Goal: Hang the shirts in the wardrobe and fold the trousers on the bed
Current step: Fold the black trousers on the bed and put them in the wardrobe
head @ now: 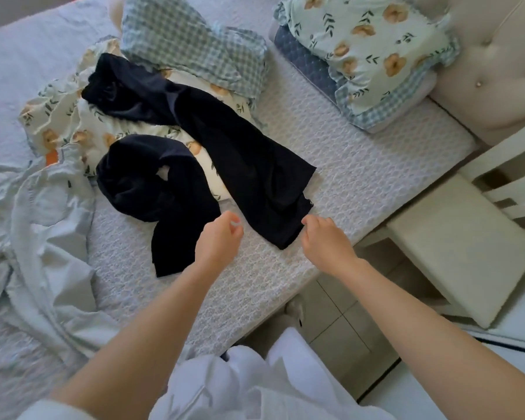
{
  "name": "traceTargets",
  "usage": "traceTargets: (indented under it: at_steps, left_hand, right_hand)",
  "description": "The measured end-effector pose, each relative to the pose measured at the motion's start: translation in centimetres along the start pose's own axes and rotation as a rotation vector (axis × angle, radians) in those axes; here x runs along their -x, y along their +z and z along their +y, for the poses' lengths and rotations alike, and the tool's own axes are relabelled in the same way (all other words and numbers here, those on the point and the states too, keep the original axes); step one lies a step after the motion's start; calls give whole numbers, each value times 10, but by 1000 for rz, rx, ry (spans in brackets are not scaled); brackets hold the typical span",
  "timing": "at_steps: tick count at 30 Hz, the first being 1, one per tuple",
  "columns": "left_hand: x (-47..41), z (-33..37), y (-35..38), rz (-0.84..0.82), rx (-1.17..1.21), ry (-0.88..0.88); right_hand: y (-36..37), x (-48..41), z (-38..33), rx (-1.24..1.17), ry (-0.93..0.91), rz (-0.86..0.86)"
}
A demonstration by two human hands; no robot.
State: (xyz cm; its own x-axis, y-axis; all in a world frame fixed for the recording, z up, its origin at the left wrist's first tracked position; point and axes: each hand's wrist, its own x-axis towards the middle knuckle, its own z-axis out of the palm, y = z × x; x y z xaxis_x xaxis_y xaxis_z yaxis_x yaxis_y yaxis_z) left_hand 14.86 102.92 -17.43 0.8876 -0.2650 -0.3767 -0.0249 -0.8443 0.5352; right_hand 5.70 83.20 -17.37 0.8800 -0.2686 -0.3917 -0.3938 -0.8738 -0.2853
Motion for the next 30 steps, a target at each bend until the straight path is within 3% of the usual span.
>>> traceTargets:
  at_steps: [6,14,30]
  left_hand:
    - [-48,23,31,6,34,-234]
    - [-120,0,54,-7,-18,-366]
    - [-281,-55,129,-98,429,-662]
  right_hand:
    - [-26,-71,57,70,-16,-103]
    - [-18,-173,64,183,-43,-210]
    - [113,-312,54,252,-73,-422]
